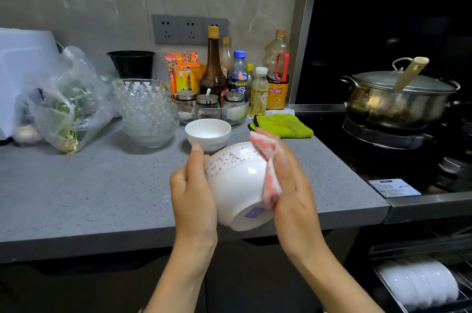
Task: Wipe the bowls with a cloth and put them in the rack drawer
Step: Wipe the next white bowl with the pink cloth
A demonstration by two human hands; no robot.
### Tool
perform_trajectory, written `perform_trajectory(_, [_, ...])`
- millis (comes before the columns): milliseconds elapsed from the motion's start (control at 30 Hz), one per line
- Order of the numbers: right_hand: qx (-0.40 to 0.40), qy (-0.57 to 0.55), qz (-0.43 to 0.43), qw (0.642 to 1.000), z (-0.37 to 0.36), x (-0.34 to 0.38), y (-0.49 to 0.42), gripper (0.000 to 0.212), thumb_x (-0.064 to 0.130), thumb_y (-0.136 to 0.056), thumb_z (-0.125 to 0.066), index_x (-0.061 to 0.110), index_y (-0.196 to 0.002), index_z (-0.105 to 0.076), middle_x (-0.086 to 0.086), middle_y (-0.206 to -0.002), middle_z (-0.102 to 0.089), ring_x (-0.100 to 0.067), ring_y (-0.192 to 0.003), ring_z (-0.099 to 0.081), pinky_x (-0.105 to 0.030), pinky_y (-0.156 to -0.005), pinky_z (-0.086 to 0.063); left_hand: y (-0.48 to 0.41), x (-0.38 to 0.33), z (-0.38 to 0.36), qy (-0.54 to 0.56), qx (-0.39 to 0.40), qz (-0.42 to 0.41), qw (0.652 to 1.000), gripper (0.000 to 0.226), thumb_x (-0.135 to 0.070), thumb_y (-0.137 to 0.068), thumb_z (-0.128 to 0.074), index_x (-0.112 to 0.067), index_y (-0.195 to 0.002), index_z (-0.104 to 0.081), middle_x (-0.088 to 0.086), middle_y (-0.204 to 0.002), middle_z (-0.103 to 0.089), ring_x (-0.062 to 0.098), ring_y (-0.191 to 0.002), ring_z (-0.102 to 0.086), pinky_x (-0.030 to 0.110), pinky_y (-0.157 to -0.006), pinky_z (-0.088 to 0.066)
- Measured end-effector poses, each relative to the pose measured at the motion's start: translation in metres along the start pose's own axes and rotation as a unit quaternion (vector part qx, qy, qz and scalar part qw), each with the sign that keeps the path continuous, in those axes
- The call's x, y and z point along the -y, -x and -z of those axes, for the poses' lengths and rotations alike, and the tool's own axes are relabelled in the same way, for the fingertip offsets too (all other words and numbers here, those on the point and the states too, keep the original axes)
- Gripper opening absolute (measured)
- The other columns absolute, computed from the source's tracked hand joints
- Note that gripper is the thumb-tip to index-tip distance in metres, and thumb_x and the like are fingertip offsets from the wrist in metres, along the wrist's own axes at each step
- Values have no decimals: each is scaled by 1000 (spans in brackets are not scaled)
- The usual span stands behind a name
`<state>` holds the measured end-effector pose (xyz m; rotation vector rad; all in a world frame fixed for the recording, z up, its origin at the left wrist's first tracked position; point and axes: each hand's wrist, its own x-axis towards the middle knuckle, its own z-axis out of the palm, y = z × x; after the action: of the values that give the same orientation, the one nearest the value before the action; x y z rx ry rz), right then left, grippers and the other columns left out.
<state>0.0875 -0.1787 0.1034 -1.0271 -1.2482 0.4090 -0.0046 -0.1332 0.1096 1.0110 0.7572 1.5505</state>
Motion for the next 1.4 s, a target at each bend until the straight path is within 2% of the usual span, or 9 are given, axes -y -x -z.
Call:
perform_trajectory(133, [14,-25,-107,994,11,3,-5,51,52,-88,-44,6,-72,-57,-7,-60,-53,-8,-48,-53,-13,-44,-41,-3,-1,8,-27,52,5,998,48,-33,-96,-46,2,-64,-53,14,-61,-44,21,-51,-44,20,-43,-32])
perform_trajectory(233, [34,-20,-90,995,16,11,-8,54,44,-88,-45,15,-43,-38,-2,-42,-35,-5,-34,-33,-10,-36,-28,-6,-7,15,-88,112,-42,989,53,-40,-88,-48,-1,-53,-41,9,-50,-35,16,-44,-35,19,-40,-26])
perform_trajectory(467, [56,111,25,992,9,11,-9,52,49,-90,-42,29,-42,-45,9,-42,-46,-4,-45,-43,-24,-54,-34,-4,-13,13,-356,178,-261,879,63,-60,-87,-35,-6,-53,-41,8,-42,-32,15,-41,-27,35,-43,-26])
perform_trajectory(667, [0,26,20,999,2,5,7,44,47,-95,-31,27,-87,-69,4,-92,-67,-4,-98,-62,-27,-84,-45,-1,-10,10,-65,28,-76,995,61,-33,-94,-54,-5,-46,-28,7,-51,-28,18,-46,-30,23,-43,-20])
perform_trajectory(767, [-12,152,99,983,-6,4,17,43,40,-101,-26,32,-133,-54,21,-140,-47,-5,-140,-32,-26,-112,-26,0,-4,4,-34,-19,-59,997,61,-32,-92,-55,2,-49,-30,8,-55,-31,19,-51,-30,26,-47,-24])
perform_trajectory(900, [-5,344,218,913,-10,0,20,46,37,-103,-24,22,-138,-49,6,-148,-42,-11,-143,-27,-39,-116,-25,8,4,-2,-66,-13,-97,993,64,-26,-100,-48,-20,-37,-39,-8,-39,-36,8,-41,-32,24,-44,-28])
perform_trajectory(1067, [7,147,92,985,2,-3,9,46,37,-101,-25,23,-130,-58,21,-140,-48,-8,-138,-35,-29,-112,-29,9,1,0,-20,-35,-21,999,58,-32,-95,-53,6,-56,-34,7,-59,-36,20,-53,-34,24,-46,-26])
perform_trajectory(1267, [-23,-103,-102,989,7,3,8,39,35,-103,-31,12,-87,-57,8,-62,-61,-3,-50,-57,-15,-38,-40,7,-4,6,84,-23,67,994,48,-31,-93,-52,-20,-47,-49,-3,-46,-51,9,-42,-54,17,-40,-39])
perform_trajectory(1400, [-41,-137,-126,982,13,1,6,51,53,-90,-43,11,-62,-50,-1,-42,-45,-16,-32,-43,-17,-28,-25,2,-6,11,15,46,69,996,53,-38,-94,-48,-21,-45,-58,-2,-51,-59,10,-49,-59,20,-45,-44])
